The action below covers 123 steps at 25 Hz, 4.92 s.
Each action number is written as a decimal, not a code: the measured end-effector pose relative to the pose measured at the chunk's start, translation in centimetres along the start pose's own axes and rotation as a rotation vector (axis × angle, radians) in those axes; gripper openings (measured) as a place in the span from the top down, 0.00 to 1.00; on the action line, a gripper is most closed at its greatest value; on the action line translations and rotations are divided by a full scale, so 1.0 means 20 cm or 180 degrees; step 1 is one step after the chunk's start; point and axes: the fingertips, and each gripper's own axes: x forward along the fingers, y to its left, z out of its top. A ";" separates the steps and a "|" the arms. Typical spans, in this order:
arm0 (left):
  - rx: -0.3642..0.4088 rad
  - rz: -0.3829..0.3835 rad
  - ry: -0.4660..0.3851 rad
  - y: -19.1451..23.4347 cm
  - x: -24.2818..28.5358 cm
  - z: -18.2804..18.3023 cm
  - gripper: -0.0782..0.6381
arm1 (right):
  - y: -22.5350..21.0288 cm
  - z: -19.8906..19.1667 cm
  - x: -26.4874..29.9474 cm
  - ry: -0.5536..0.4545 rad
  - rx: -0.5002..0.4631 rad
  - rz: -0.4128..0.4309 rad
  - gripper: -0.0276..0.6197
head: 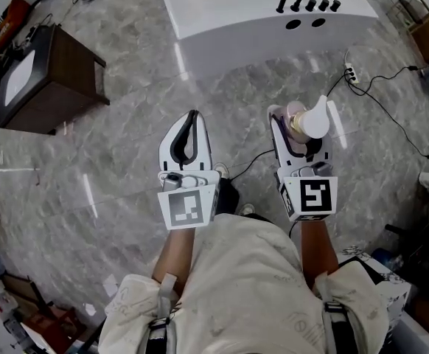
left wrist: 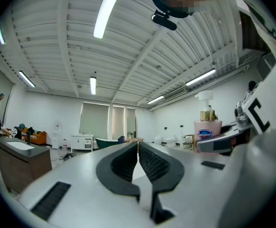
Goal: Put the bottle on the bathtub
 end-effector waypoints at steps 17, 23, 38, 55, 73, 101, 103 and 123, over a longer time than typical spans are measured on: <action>-0.0243 0.0264 -0.0153 0.83 0.37 0.03 0.88 | 0.39 0.35 0.78 -0.0040 0.0055 0.0279 0.64; -0.0261 0.0363 -0.0187 0.94 0.41 0.01 0.88 | 0.44 0.38 0.95 -0.0074 0.0000 0.0373 0.64; 0.0047 0.0586 -0.0047 1.34 1.14 -0.10 0.88 | 0.38 0.34 1.88 -0.0028 0.0174 0.0688 0.64; 0.0070 0.0453 0.0176 1.71 2.38 -0.24 0.88 | 0.07 0.28 3.02 0.0230 0.0187 0.0820 0.64; 0.0042 -0.0328 0.0305 2.05 3.01 -0.39 0.88 | 0.02 0.23 3.64 0.0475 0.0201 0.0116 0.64; -0.0121 -0.2178 0.0416 2.06 3.42 -0.78 0.88 | 0.17 -0.26 3.79 0.1015 0.1006 -0.1463 0.64; -0.0117 -0.2207 0.0424 2.04 3.39 -0.83 0.88 | 0.19 -0.35 3.77 0.1057 0.1041 -0.1474 0.64; 0.0049 -0.2112 0.0864 2.04 3.25 -1.26 0.88 | 0.39 -1.02 3.96 0.1725 0.1146 -0.0816 0.64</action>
